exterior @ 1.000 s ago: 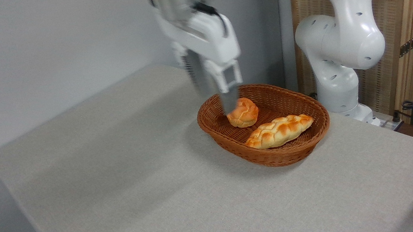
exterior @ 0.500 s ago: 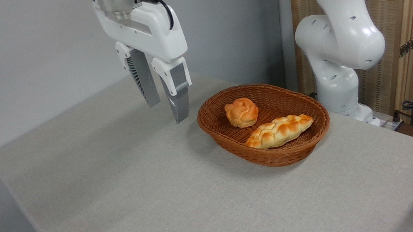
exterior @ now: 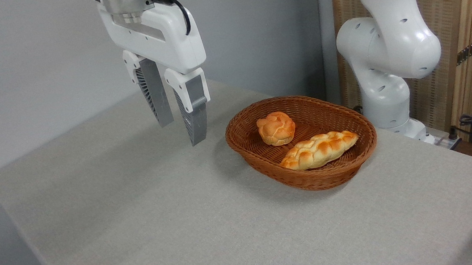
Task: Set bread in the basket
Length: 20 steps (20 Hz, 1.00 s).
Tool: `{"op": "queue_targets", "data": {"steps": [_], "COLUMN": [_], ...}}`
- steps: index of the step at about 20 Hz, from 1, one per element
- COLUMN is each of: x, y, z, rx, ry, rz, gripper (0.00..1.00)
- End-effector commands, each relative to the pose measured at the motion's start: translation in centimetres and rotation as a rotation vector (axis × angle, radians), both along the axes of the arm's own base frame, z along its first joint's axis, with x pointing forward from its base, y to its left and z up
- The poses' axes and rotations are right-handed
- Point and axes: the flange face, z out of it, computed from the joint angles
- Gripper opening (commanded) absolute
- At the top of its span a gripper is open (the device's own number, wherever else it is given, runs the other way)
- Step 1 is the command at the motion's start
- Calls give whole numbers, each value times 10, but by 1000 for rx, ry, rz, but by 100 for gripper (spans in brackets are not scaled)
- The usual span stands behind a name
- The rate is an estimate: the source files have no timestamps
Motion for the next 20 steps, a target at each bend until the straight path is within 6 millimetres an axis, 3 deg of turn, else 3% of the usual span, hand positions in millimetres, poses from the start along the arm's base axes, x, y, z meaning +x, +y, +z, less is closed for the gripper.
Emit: {"op": "queue_targets", "data": {"steps": [1, 4, 7, 20], "x": [6, 8, 8, 8], "y": [-5, -8, 5, 1], "z": [-7, -12, -12, -12], "rx": [-9, -2, -2, 29], "ry": [7, 16, 18, 23], "rz": [17, 12, 56, 38], "gripper": [100, 100, 100, 100]}}
